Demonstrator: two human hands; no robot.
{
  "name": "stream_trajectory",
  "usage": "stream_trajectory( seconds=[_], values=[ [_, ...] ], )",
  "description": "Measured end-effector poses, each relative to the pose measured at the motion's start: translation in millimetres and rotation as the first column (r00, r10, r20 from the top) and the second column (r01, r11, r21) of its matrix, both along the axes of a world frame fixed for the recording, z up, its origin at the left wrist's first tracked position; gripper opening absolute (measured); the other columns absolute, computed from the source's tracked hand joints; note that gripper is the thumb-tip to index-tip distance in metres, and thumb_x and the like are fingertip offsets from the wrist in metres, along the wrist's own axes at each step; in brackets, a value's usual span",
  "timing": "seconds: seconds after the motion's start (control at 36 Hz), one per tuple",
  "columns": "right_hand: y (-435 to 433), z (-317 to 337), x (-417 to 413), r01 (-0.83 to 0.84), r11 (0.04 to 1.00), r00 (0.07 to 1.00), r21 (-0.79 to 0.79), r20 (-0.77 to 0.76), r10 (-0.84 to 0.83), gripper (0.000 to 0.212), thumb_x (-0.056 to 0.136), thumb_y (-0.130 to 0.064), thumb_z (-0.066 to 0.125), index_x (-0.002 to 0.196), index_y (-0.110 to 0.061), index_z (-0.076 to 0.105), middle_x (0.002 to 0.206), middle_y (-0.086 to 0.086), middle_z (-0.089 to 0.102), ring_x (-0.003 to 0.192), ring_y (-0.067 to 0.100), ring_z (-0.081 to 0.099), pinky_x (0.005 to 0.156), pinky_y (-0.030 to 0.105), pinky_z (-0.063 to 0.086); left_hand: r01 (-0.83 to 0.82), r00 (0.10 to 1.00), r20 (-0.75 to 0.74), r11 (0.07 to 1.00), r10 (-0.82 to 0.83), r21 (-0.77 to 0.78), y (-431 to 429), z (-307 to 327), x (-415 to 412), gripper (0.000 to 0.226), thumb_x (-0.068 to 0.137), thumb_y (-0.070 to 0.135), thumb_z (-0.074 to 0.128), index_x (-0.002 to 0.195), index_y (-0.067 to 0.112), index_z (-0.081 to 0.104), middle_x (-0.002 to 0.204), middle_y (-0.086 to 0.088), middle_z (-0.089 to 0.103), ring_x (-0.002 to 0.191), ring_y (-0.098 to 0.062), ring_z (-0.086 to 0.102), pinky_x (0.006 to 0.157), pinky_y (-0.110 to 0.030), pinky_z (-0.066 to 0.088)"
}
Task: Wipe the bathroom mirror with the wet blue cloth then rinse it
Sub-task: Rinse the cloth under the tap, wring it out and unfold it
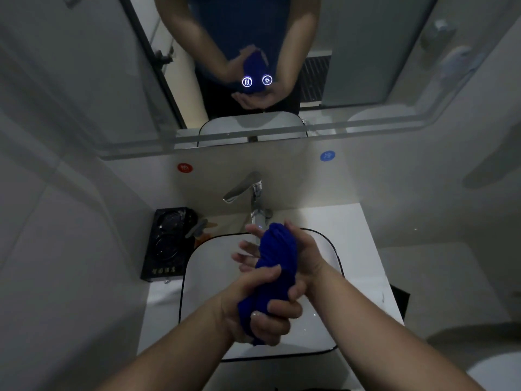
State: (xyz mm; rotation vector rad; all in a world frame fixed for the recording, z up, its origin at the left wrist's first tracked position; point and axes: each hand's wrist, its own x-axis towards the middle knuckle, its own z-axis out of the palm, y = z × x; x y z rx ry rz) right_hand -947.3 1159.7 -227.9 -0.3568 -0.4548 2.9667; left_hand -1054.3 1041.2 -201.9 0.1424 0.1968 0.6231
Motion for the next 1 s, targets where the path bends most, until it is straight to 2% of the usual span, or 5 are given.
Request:
stream_trajectory(
  seconds=[0.17, 0.33, 0.64, 0.81, 1.0],
  values=[
    [1, 29, -14, 0.017, 1.0, 0.992, 0.014, -0.123, -0.015, 0.056, 0.094, -0.022, 0.068, 0.149, -0.016, 0.056, 0.131, 0.013, 0.071, 0.112, 0.027, 0.072, 0.103, 0.039, 0.058, -0.072, 0.996, 0.049, 0.997, 0.07, 0.03, -3, -11, 14, 0.043, 0.09, 0.044, 0.081, 0.106, 0.014, 0.054, 0.074, 0.004, 0.057, 0.047, -0.006, 0.041, 0.044, -0.015, 0.037],
    [9, 72, -4, -0.172, 0.883, 0.951, 0.436, 0.306, 0.034, 0.029, 0.104, -0.012, 0.057, 0.129, -0.011, 0.073, 0.087, 0.009, 0.066, 0.073, 0.021, 0.066, 0.072, 0.034, 0.059, -0.124, 0.948, -0.284, 0.989, 0.142, 0.081, -8, 0, 11, 0.033, 0.09, 0.035, 0.081, 0.105, 0.014, 0.061, 0.081, 0.0, 0.055, 0.052, -0.007, 0.047, 0.049, -0.017, 0.038],
    [1, 73, -13, -0.219, 0.643, 0.745, 0.734, 0.551, -0.375, 0.021, 0.102, -0.016, 0.058, 0.1, -0.009, 0.078, 0.07, 0.01, 0.071, 0.06, 0.026, 0.066, 0.07, 0.04, 0.06, -0.161, 0.314, -0.933, 0.979, 0.174, 0.128, 10, 9, 26, 0.023, 0.088, 0.029, 0.069, 0.091, 0.01, 0.058, 0.068, -0.009, 0.057, 0.046, -0.017, 0.044, 0.048, -0.026, 0.036],
    [-12, 48, -17, -0.366, 0.423, 0.663, 0.829, 0.552, -0.507, 0.029, 0.102, -0.02, 0.054, 0.088, -0.034, 0.076, 0.069, -0.001, 0.075, 0.061, 0.007, 0.07, 0.07, 0.021, 0.059, -0.015, -0.041, -0.989, 0.99, 0.141, 0.142, 23, -19, 33, 0.023, 0.101, 0.018, 0.067, 0.084, 0.019, 0.051, 0.068, -0.001, 0.056, 0.047, -0.01, 0.046, 0.036, -0.017, 0.035],
    [-10, 11, -27, -0.245, 0.548, 0.515, 0.8, 0.586, -0.626, 0.026, 0.098, -0.017, 0.055, 0.089, -0.022, 0.079, 0.063, 0.007, 0.074, 0.055, 0.015, 0.068, 0.076, 0.042, 0.067, 0.174, -0.227, -0.951, 0.97, 0.209, 0.172, 31, -51, 24, 0.04, 0.088, 0.042, 0.068, 0.123, 0.023, 0.061, 0.109, -0.001, 0.068, 0.107, -0.027, 0.071, 0.093, -0.041, 0.061]
  ],
)
